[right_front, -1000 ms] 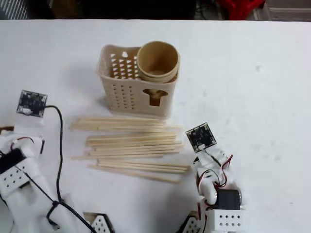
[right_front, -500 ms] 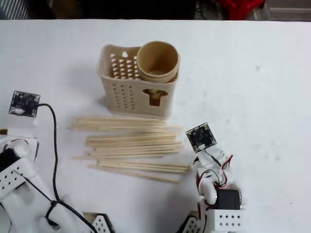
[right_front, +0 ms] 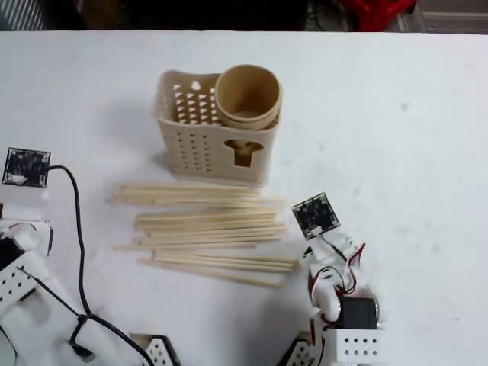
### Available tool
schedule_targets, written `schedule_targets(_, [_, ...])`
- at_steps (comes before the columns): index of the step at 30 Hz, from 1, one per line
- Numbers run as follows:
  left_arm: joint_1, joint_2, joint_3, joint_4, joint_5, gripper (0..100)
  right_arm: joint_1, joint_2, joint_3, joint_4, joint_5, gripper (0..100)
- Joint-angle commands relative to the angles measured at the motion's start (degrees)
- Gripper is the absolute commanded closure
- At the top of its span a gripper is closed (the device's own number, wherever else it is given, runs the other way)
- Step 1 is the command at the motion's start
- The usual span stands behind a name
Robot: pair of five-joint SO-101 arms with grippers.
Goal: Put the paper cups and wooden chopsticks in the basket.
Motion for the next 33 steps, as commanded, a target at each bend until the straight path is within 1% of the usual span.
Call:
schedule_targets(1, [-0.6, -0.7, -0.6, 0.6, 0.4, 89, 0.4, -0.7, 0.4, 0.5, 0.4, 98.1])
schedule_targets(6, [-2.8, -0.7, -0.7, -0.4, 0.4, 89, 0.4, -0.7, 0.4, 0.5, 0.4, 98.1])
schedule_targets(10, [-4.9, -0.7, 0.8, -4.4, 0.4, 89, 0.4, -0.7, 0.4, 0.5, 0.4, 98.1])
schedule_targets(14, [-4.9, -0.7, 3.8, -7.6, 0.4, 89, 0.4, -0.7, 0.4, 0.5, 0.4, 98.1])
schedule_targets(22, [-4.7, -0.7, 5.1, -8.9, 0.4, 89, 0.4, -0.7, 0.4, 0.5, 0.4, 98.1])
schedule_targets(23, [-4.6, -0.7, 5.5, -9.3, 0.3, 90, 0.4, -0.7, 0.4, 0.5, 0.4, 98.1])
schedule_targets(25, [-4.6, -0.7, 6.3, -10.0, 0.3, 96, 0.4, -0.7, 0.4, 0.5, 0.4, 98.1])
schedule_targets(26, [-4.6, -0.7, 6.5, -10.0, 0.3, 98, 0.4, -0.7, 0.4, 0.5, 0.4, 98.1])
schedule_targets(31, [-4.4, -1.3, 4.0, -8.7, 0.8, 98, 0.4, -0.7, 0.4, 0.5, 0.4, 98.1])
schedule_targets(33, [-3.8, -1.3, -1.2, -4.1, 0.9, 98, 0.3, -0.7, 0.4, 0.5, 0.4, 98.1])
